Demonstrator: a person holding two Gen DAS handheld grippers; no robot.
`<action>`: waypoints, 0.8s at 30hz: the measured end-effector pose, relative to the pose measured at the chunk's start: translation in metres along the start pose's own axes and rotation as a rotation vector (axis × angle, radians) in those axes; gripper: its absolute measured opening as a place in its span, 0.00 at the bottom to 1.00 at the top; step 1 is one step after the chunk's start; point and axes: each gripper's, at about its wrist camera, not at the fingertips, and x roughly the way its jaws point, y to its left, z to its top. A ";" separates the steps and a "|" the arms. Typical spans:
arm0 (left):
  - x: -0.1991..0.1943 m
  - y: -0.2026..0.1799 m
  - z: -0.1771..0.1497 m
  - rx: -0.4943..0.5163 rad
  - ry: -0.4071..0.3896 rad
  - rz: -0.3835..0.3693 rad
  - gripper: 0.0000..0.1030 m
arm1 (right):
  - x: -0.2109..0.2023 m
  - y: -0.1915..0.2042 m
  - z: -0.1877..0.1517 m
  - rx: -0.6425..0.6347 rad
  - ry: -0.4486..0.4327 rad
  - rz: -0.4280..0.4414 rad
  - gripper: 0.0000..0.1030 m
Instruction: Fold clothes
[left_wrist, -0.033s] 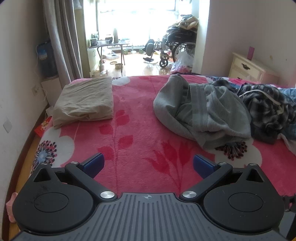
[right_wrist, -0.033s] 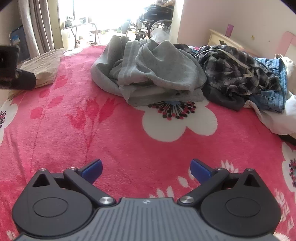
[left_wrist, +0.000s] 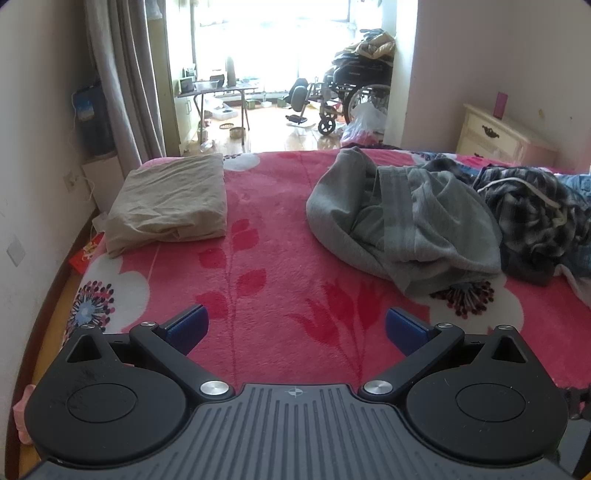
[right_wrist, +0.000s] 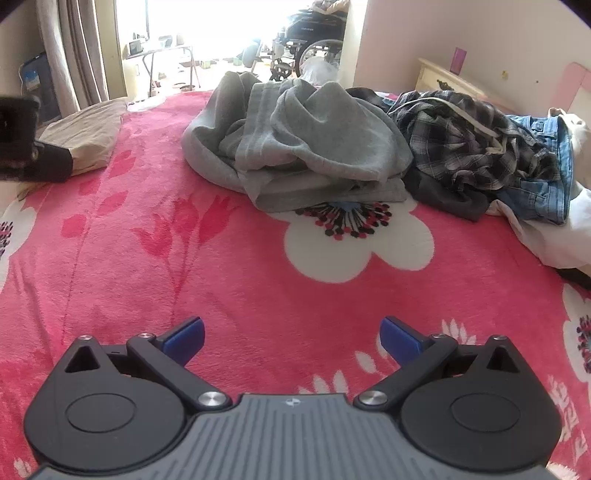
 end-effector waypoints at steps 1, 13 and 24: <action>0.000 0.000 0.000 -0.005 0.001 -0.002 1.00 | -0.001 0.000 0.000 0.002 -0.003 0.000 1.00; -0.009 0.006 -0.021 0.001 -0.014 0.000 1.00 | -0.024 -0.004 0.006 0.032 -0.055 0.000 1.00; -0.013 0.012 -0.035 -0.009 0.030 -0.015 1.00 | -0.035 0.000 0.006 0.034 -0.089 -0.004 1.00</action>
